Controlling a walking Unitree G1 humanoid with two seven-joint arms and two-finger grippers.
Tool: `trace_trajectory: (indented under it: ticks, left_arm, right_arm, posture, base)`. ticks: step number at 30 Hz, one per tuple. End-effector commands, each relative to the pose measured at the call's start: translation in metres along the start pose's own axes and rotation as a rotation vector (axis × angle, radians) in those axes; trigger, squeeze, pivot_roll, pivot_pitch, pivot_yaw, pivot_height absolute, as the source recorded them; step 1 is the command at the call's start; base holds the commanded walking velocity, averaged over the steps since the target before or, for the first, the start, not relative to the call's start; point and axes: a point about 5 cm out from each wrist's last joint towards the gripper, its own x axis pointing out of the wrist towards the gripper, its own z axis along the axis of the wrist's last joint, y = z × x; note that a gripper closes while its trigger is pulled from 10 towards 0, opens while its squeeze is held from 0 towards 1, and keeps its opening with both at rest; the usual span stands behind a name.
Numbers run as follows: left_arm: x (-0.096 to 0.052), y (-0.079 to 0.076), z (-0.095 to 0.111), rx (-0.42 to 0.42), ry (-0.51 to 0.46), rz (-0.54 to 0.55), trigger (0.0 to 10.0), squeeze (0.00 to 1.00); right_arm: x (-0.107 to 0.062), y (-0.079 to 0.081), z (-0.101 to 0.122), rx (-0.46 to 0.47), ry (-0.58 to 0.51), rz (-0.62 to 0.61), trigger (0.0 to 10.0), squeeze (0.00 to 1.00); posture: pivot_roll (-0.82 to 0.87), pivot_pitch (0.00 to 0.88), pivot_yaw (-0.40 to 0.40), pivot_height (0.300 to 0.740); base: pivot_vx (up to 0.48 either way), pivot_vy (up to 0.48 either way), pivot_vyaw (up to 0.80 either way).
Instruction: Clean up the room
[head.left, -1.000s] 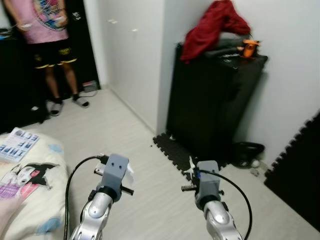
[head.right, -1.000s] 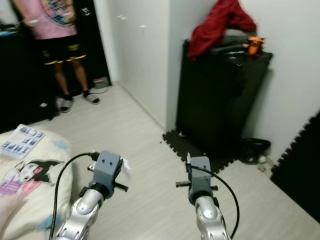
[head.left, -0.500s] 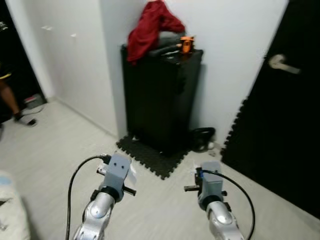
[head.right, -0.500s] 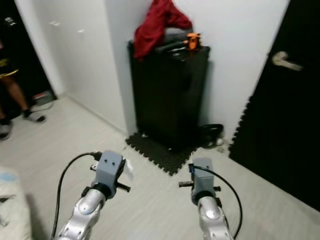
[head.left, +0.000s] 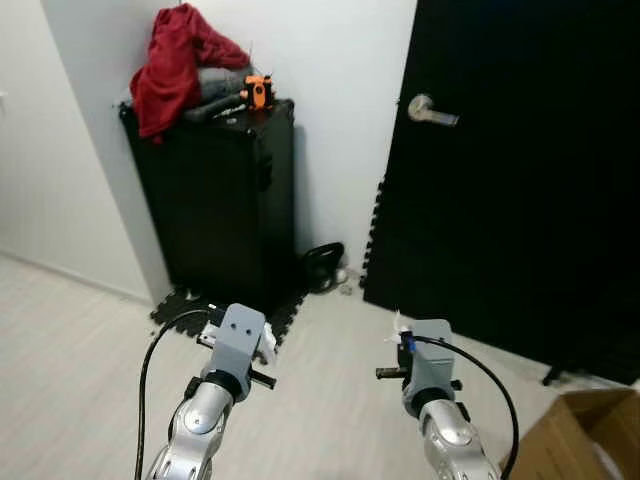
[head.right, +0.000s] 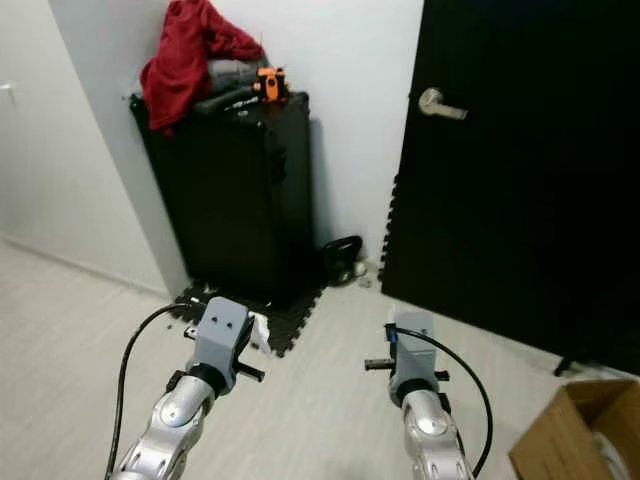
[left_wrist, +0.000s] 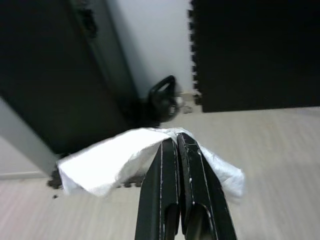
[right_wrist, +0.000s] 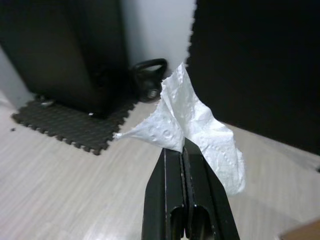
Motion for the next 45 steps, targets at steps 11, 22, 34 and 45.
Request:
trace_trajectory:
  ticks: [11,22,34,45]
  left_arm:
    - [-0.001,0.000,-0.005,0.000,0.030,-0.002,10.0,0.00]
    - [-0.003,0.002,-0.008,-0.014,0.043,0.011,10.0,0.00]
    - [-0.003,0.002,-0.008,-0.009,0.045,0.002,10.0,0.00]
    - [-0.005,0.003,-0.015,-0.044,0.109,0.024,10.0,0.00]
  right_arm:
    - [-0.001,0.002,-0.006,-0.009,0.028,-0.006,10.0,0.00]
    - [-0.001,0.002,-0.007,-0.012,0.034,-0.016,10.0,0.00]
    - [-0.002,0.001,-0.008,-0.010,0.039,-0.020,10.0,0.00]
    - [-0.001,0.001,-0.010,-0.011,0.047,-0.022,10.0,0.00]
  posture:
    - [-0.02,0.041,-0.006,0.740]
    - [-0.02,0.037,-0.005,0.740]
    - [-0.02,0.036,-0.001,0.740]
    - [-0.02,0.047,-0.003,0.740]
  base:
    - [0.000,0.000,-0.80]
    - [0.000,0.000,-0.80]
    - [0.000,0.000,-0.80]
    - [0.000,0.000,-0.80]
